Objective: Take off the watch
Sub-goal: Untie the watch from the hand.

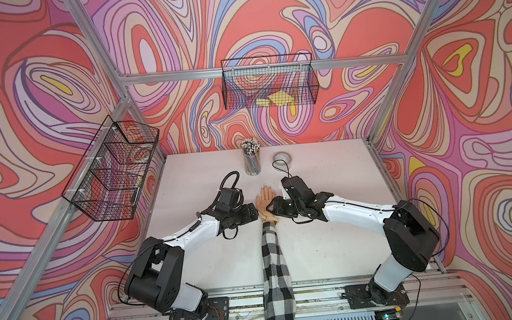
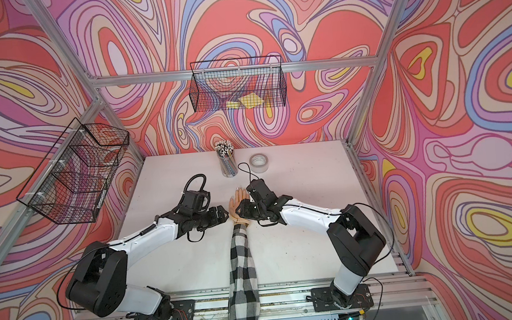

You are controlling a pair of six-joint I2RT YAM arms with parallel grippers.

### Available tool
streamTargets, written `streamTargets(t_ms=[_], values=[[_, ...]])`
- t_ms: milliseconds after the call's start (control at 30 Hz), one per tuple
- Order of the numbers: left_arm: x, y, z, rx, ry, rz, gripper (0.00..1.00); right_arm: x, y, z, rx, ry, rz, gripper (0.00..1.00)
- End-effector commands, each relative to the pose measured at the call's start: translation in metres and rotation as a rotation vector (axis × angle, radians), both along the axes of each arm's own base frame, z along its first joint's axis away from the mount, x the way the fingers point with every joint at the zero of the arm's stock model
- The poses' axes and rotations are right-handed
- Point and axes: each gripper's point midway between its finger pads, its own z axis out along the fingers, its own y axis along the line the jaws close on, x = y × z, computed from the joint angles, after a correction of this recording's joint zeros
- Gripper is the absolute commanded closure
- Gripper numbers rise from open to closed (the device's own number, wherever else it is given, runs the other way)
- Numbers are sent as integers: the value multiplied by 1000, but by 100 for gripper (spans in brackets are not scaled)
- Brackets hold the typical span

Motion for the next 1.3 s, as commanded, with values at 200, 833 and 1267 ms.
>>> streamTargets(t_ms=[200, 833, 1267], values=[[9, -5, 7, -25, -11, 7, 16, -14, -4, -10, -218, -76, 82, 52], [6, -2, 5, -20, -3, 16, 16, -12, 32, -18, -98, -22, 99, 62], [1, 1, 2, -20, -4, 22, 16, -10, 32, -47, -87, 43, 48, 69]])
